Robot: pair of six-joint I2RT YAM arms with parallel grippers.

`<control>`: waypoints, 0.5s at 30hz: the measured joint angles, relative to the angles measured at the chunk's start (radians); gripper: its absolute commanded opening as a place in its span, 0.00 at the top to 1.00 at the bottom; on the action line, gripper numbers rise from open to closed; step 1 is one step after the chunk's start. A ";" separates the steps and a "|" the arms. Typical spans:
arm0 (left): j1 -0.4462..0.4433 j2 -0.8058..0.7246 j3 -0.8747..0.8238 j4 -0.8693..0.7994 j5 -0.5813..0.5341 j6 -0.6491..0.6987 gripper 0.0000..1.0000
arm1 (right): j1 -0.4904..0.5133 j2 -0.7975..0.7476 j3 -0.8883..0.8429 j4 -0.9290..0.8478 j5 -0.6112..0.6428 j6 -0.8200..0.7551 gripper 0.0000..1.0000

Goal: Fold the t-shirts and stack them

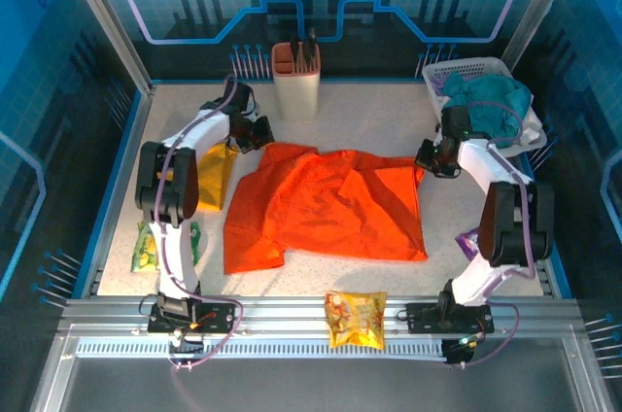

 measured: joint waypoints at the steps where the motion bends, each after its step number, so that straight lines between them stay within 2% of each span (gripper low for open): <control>1: 0.000 -0.034 0.005 -0.010 -0.011 0.020 1.00 | 0.016 -0.036 0.010 -0.001 0.019 -0.013 1.00; 9: -0.031 -0.343 -0.044 -0.042 -0.089 0.165 1.00 | 0.187 -0.308 -0.039 0.008 0.146 -0.129 1.00; 15: -0.177 -0.598 -0.302 -0.011 -0.137 0.248 1.00 | 0.331 -0.544 -0.254 0.050 0.176 -0.195 1.00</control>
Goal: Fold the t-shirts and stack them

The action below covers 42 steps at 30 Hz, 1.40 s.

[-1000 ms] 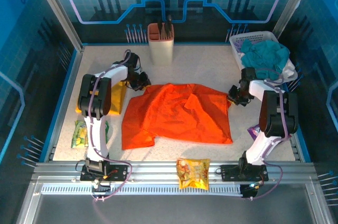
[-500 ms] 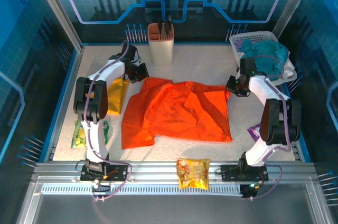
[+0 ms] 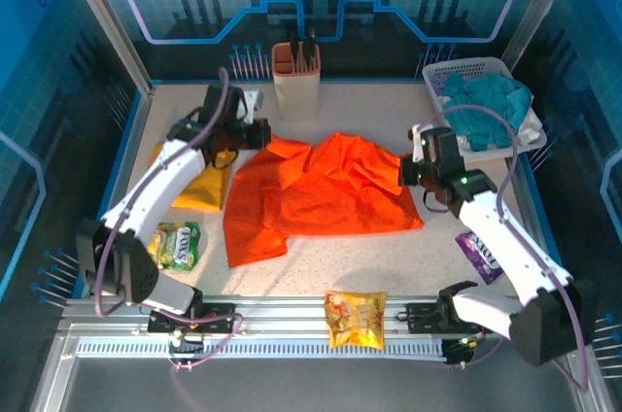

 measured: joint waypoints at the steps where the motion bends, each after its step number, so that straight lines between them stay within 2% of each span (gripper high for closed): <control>1: -0.033 -0.037 -0.058 0.008 -0.008 0.007 1.00 | 0.016 -0.029 -0.033 0.004 -0.006 -0.003 1.00; 7: -0.193 -0.162 -0.389 0.070 -0.033 0.008 0.99 | 0.065 -0.051 -0.152 0.007 -0.049 0.003 1.00; 8: -0.211 -0.162 -0.421 0.075 -0.034 0.008 0.92 | 0.065 -0.044 -0.164 0.006 -0.055 0.006 1.00; 10: -0.251 -0.158 -0.482 0.081 -0.040 -0.008 0.63 | 0.065 -0.024 -0.185 0.006 -0.065 0.011 1.00; 11: -0.263 -0.154 -0.498 0.081 -0.041 -0.018 0.56 | 0.065 -0.017 -0.191 0.006 -0.071 0.013 1.00; 14: -0.274 -0.140 -0.516 0.069 -0.061 -0.070 0.46 | 0.065 -0.003 -0.197 0.006 -0.075 0.018 1.00; 17: -0.261 -0.149 -0.516 0.064 -0.095 -0.134 0.46 | 0.065 0.001 -0.197 0.007 -0.076 0.018 1.00; 20: -0.218 -0.187 -0.517 0.050 -0.101 -0.196 0.52 | 0.065 0.006 -0.197 0.008 -0.078 0.018 1.00; 24: -0.100 -0.282 -0.576 0.073 -0.091 -0.270 0.55 | 0.065 0.026 -0.196 0.012 -0.087 0.018 1.00; 29: 0.049 -0.340 -0.730 0.136 -0.032 -0.351 0.55 | 0.065 0.050 -0.196 0.021 -0.101 0.021 1.00; 35: 0.088 -0.323 -0.784 0.222 0.015 -0.386 0.54 | 0.065 0.062 -0.193 0.027 -0.101 0.021 1.00; 42: 0.099 -0.229 -0.784 0.347 0.050 -0.382 0.57 | 0.065 0.068 -0.176 0.031 -0.101 0.021 1.00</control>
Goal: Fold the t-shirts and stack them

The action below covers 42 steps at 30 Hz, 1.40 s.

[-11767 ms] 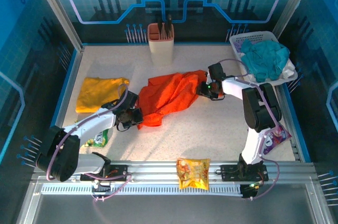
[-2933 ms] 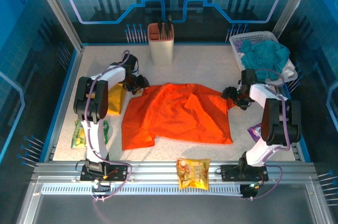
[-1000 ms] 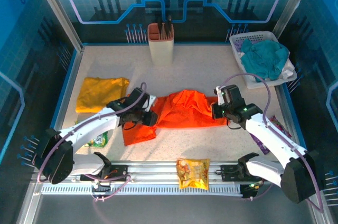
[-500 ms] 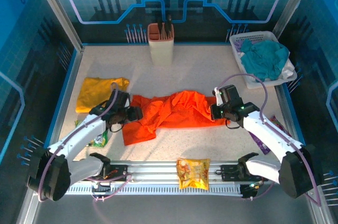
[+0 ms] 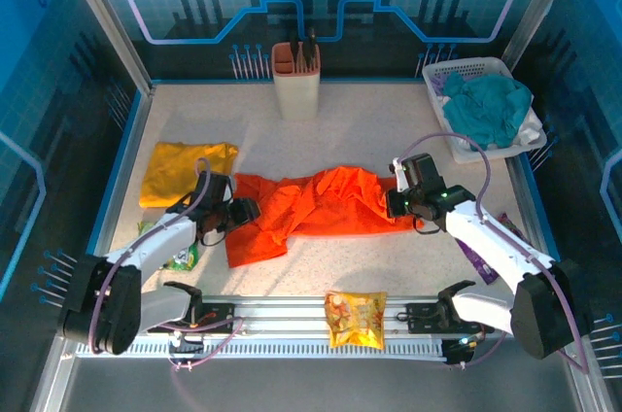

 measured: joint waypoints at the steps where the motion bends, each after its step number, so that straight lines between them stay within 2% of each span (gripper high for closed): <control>1: 0.000 0.014 0.001 0.011 0.003 0.001 0.58 | 0.000 0.000 0.001 0.000 0.000 0.000 1.00; 4: 0.000 0.063 0.005 0.039 0.016 0.006 0.61 | 0.000 0.000 0.001 -0.001 0.000 0.000 1.00; 11: 0.001 0.129 0.019 0.074 0.032 0.032 0.88 | 0.000 0.000 0.006 -0.002 0.019 0.010 1.00; 16: 0.001 0.136 0.149 -0.009 0.046 0.058 1.00 | -0.006 0.000 0.040 -0.013 0.053 0.030 1.00; 23: 0.002 0.140 0.528 -0.240 -0.027 0.172 1.00 | -0.054 0.000 0.152 -0.017 0.113 0.034 1.00; 28: 0.010 0.238 0.867 -0.338 -0.084 0.280 1.00 | -0.112 0.052 0.275 0.014 0.154 0.034 1.00; 35: 0.042 0.477 1.164 -0.343 -0.129 0.405 1.00 | -0.188 0.285 0.494 0.058 0.204 0.034 1.00; 42: 0.076 0.674 1.272 -0.295 -0.184 0.505 1.00 | -0.262 0.597 0.741 0.040 0.214 0.057 1.00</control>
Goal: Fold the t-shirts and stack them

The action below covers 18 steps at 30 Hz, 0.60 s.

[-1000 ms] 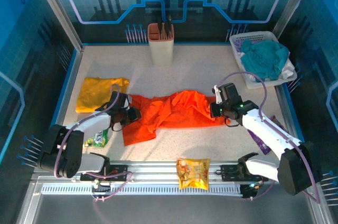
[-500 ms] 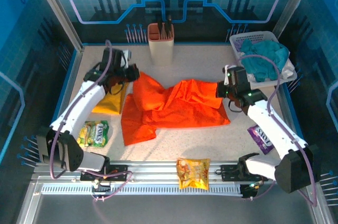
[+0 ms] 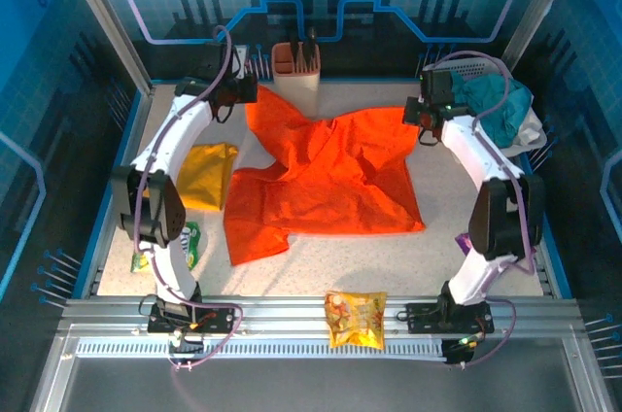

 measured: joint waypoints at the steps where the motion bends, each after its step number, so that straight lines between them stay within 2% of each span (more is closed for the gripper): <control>1: 0.001 0.023 0.023 0.001 -0.013 0.013 1.00 | -0.006 0.029 0.022 -0.004 0.002 0.003 1.00; 5: 0.002 0.093 0.105 0.018 -0.080 0.050 0.93 | -0.018 0.119 0.097 -0.014 0.027 0.019 0.99; 7: 0.002 0.122 0.145 0.020 -0.116 0.061 0.79 | -0.019 0.144 0.121 -0.018 0.038 0.025 0.77; 9: 0.002 0.162 0.206 0.009 -0.145 0.071 0.49 | -0.022 0.166 0.148 -0.028 0.042 0.029 0.54; 10: 0.002 0.180 0.235 0.001 -0.154 0.076 0.41 | -0.023 0.173 0.161 -0.035 0.043 0.029 0.39; 11: 0.002 0.198 0.262 -0.011 -0.161 0.075 0.38 | -0.026 0.178 0.171 -0.041 0.044 0.030 0.28; 12: 0.002 0.213 0.284 -0.027 -0.169 0.072 0.36 | -0.027 0.179 0.178 -0.048 0.043 0.029 0.25; 14: 0.002 0.229 0.300 -0.054 -0.178 0.067 0.31 | -0.029 0.177 0.178 -0.055 0.037 0.025 0.09; 18: 0.002 0.229 0.291 -0.137 -0.204 0.028 0.31 | -0.027 0.129 0.098 -0.045 0.010 0.022 0.00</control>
